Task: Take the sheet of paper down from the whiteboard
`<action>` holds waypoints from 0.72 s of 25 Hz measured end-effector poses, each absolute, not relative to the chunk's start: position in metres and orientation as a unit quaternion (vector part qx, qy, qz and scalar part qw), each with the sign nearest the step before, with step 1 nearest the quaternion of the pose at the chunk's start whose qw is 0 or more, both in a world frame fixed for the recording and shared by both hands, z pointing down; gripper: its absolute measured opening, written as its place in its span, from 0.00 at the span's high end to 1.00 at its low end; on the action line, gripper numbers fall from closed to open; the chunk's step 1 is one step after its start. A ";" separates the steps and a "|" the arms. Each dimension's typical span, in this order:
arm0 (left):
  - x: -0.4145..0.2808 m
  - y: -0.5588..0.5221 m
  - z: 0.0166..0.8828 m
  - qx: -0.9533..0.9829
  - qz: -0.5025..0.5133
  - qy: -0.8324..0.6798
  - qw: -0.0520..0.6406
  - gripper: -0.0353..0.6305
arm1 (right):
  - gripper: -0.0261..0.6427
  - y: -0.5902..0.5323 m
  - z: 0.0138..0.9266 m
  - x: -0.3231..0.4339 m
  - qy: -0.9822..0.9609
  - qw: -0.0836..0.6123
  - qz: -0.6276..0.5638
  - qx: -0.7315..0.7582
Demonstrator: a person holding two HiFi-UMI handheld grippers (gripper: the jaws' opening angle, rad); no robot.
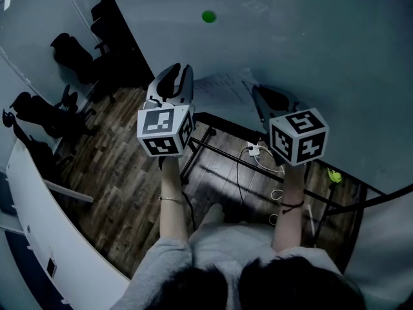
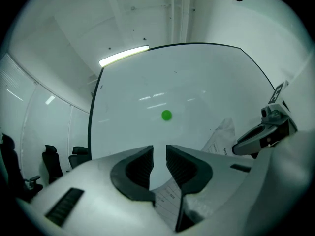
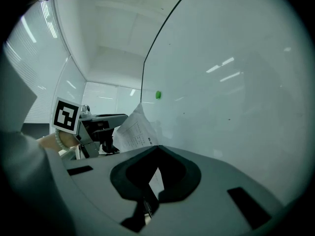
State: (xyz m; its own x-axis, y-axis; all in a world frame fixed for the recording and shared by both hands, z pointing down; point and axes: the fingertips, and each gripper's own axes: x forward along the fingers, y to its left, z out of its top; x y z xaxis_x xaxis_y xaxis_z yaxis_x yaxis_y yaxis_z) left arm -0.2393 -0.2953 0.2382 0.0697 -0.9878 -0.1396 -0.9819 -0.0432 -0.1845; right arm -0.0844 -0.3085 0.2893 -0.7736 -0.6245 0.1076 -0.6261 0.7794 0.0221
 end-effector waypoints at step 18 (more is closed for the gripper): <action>-0.271 -0.228 0.285 -0.680 -0.019 0.732 0.040 0.94 | 0.96 -0.287 0.312 -0.121 -0.969 0.066 0.001 0.238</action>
